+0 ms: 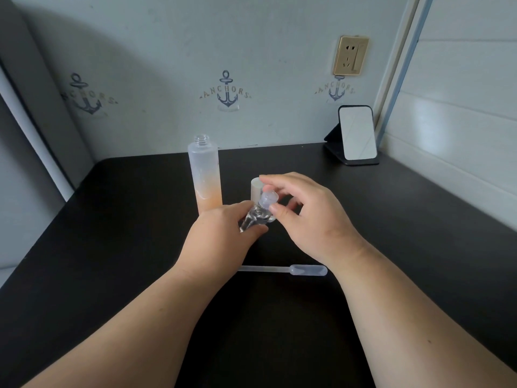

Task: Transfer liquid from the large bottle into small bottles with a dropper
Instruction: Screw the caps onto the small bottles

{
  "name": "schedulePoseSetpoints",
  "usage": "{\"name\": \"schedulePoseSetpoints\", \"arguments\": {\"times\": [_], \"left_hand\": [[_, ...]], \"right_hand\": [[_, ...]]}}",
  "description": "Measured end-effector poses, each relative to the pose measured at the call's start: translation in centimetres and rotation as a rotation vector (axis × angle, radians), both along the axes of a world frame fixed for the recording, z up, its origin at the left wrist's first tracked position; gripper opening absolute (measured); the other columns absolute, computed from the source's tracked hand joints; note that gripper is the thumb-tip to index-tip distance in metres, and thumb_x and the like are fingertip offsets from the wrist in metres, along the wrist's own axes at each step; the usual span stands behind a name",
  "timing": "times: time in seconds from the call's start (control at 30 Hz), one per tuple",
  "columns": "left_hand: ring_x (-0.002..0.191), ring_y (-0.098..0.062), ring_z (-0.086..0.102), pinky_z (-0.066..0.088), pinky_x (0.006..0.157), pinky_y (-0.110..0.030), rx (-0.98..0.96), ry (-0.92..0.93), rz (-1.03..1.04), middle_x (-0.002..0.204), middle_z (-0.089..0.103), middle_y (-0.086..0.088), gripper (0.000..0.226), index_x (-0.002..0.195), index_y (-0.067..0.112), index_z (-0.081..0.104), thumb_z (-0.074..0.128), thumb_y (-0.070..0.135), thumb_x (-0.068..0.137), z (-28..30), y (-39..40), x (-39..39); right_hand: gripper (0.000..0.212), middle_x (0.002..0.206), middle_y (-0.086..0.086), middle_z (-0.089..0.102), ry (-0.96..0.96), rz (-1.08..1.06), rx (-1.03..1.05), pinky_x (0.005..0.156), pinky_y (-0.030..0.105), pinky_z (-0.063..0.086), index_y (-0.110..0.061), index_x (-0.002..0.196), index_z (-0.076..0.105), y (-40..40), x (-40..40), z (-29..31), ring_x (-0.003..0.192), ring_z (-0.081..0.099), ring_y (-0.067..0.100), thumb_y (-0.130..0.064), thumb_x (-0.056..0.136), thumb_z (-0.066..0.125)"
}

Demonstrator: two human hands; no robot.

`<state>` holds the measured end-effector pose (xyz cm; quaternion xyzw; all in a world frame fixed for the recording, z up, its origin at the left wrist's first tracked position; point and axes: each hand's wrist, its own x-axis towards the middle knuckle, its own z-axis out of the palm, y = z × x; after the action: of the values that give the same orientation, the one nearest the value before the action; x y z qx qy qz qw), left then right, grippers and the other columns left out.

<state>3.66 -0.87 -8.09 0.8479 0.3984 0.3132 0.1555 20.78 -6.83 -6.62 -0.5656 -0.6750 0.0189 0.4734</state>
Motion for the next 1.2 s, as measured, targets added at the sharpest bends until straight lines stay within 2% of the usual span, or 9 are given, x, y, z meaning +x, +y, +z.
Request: {"name": "schedulePoseSetpoints", "arguments": {"times": [0.2, 0.3, 0.43, 0.6, 0.73, 0.87, 1.0, 1.1, 1.2], "left_hand": [[0.069, 0.007, 0.057, 0.036, 0.056, -0.009, -0.004, 0.016, 0.010, 0.068, 0.055, 0.024, 0.023, 0.113, 0.042, 0.067, 0.070, 0.044, 0.090, 0.17, -0.15, 0.05], [0.078, 0.015, 0.054, 0.033, 0.053, -0.010, -0.007, 0.017, 0.002, 0.066, 0.055, 0.022, 0.020, 0.111, 0.041, 0.069, 0.070, 0.043, 0.091, 0.17, -0.18, 0.01], [0.078, 0.011, 0.055, 0.032, 0.054, -0.011, -0.023, 0.014, -0.001, 0.068, 0.056, 0.020, 0.020, 0.112, 0.040, 0.069, 0.070, 0.042, 0.092, 0.25, -0.19, 0.04], [0.064, 0.002, 0.055, 0.033, 0.054, -0.012, -0.035, 0.024, 0.014, 0.068, 0.056, 0.020, 0.019, 0.111, 0.041, 0.068, 0.069, 0.043, 0.092, 0.31, -0.31, 0.06], [0.066, 0.001, 0.057, 0.037, 0.057, -0.011, -0.033, 0.026, 0.012, 0.071, 0.059, 0.019, 0.021, 0.113, 0.039, 0.068, 0.069, 0.042, 0.092, 0.36, -0.37, 0.07], [0.064, 0.003, 0.056, 0.034, 0.055, -0.010, -0.024, 0.021, 0.018, 0.069, 0.057, 0.020, 0.020, 0.112, 0.040, 0.069, 0.069, 0.043, 0.092, 0.37, -0.39, 0.10], [0.070, 0.006, 0.057, 0.037, 0.057, -0.010, -0.015, 0.007, 0.017, 0.068, 0.057, 0.020, 0.021, 0.113, 0.040, 0.069, 0.070, 0.041, 0.092, 0.22, -0.36, 0.09], [0.077, 0.015, 0.054, 0.033, 0.052, -0.011, -0.017, -0.001, 0.016, 0.064, 0.055, 0.020, 0.019, 0.110, 0.041, 0.069, 0.070, 0.041, 0.092, 0.15, -0.28, 0.07], [0.080, 0.011, 0.055, 0.035, 0.054, -0.011, -0.016, 0.004, 0.014, 0.066, 0.057, 0.018, 0.017, 0.108, 0.040, 0.069, 0.070, 0.041, 0.092, 0.09, -0.29, 0.10]], "right_hand": [[0.040, 0.111, -0.012, 0.066, 0.055, -0.030, -0.001, 0.075, 0.014, 0.049, -0.021, 0.127, 0.069, 0.21, 0.10, -0.10, 0.098, 0.065, 0.006, -0.017, 0.088, 0.076], [0.045, 0.113, -0.010, 0.068, 0.028, 0.014, 0.029, 0.077, 0.012, 0.050, -0.021, 0.132, 0.066, 0.16, 0.03, -0.02, 0.102, 0.065, 0.007, -0.007, 0.090, 0.072], [0.038, 0.102, -0.011, 0.065, 0.060, -0.050, 0.014, 0.074, 0.014, 0.051, -0.022, 0.126, 0.070, 0.33, 0.04, -0.04, 0.091, 0.064, 0.005, -0.019, 0.089, 0.076], [0.043, 0.116, -0.011, 0.069, 0.057, 0.005, 0.018, 0.083, 0.017, 0.055, -0.021, 0.132, 0.067, 0.05, 0.08, 0.03, 0.104, 0.066, 0.006, -0.009, 0.091, 0.072], [0.036, 0.104, -0.011, 0.067, 0.060, -0.050, 0.007, 0.077, 0.016, 0.054, -0.021, 0.125, 0.071, 0.26, 0.05, 0.04, 0.094, 0.065, 0.006, -0.019, 0.090, 0.076], [0.039, 0.117, -0.011, 0.069, 0.079, -0.010, 0.002, 0.086, 0.022, 0.057, -0.022, 0.129, 0.069, 0.13, -0.03, 0.15, 0.105, 0.066, 0.004, -0.012, 0.091, 0.073], [0.031, 0.106, -0.009, 0.069, 0.072, -0.055, 0.000, 0.081, 0.025, 0.058, -0.020, 0.120, 0.074, 0.18, -0.03, 0.12, 0.095, 0.066, 0.006, -0.018, 0.090, 0.076], [0.035, 0.116, -0.008, 0.069, 0.100, -0.019, -0.008, 0.087, 0.030, 0.059, -0.019, 0.125, 0.071, 0.11, -0.10, 0.22, 0.104, 0.066, 0.007, -0.013, 0.090, 0.074], [0.031, 0.114, -0.009, 0.070, 0.077, -0.014, -0.008, 0.090, 0.033, 0.057, -0.019, 0.122, 0.073, 0.10, -0.17, 0.18, 0.105, 0.066, 0.008, -0.011, 0.091, 0.073]]}}
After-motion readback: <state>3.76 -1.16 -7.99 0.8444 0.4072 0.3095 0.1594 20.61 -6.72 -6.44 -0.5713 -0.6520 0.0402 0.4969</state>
